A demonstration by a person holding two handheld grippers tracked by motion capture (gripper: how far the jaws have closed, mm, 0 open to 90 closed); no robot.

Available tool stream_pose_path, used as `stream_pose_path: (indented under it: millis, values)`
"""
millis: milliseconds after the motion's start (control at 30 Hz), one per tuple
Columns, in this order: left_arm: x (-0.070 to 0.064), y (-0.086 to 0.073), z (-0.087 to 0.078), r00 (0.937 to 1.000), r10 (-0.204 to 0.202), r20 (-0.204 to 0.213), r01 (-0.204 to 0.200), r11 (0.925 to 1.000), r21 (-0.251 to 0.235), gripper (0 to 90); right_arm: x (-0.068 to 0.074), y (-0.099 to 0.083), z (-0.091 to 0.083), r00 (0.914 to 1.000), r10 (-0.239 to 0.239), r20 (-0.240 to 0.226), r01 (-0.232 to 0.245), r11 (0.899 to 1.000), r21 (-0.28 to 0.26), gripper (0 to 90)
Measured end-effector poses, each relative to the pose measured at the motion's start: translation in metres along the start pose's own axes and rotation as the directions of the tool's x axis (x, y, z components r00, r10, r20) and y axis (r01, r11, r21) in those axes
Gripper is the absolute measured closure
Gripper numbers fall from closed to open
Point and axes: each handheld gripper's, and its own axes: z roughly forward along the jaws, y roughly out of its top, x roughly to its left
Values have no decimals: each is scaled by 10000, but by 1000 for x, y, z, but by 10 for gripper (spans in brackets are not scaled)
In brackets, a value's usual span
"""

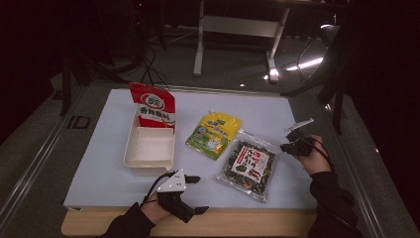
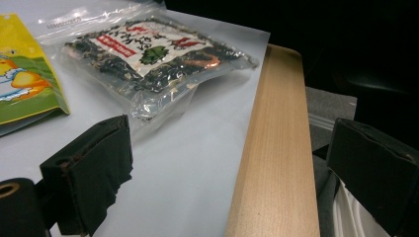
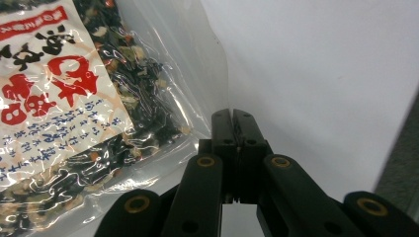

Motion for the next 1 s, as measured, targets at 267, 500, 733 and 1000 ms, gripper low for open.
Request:
stream_pose_path:
  millis: [267,500,733,1000]
  values:
    - [0,2,-1,10000,-78,-25,78,10000,-40,46,17,9,-47,9937,-820,761,922,9855,-1423,900]
    - [3,10,-7,9986,-142,-509,149,9998,120,46,38,19,-67,9816,-1762,740,1886,9560,-2246,900]
    - [7,30,-14,9911,-354,-1285,371,9992,114,47,53,25,-82,9707,-2312,658,2403,9287,-2823,900]
    - [12,57,-12,9872,-307,-1568,351,9991,255,46,65,25,-106,9462,-3167,659,3204,8893,-3263,900]
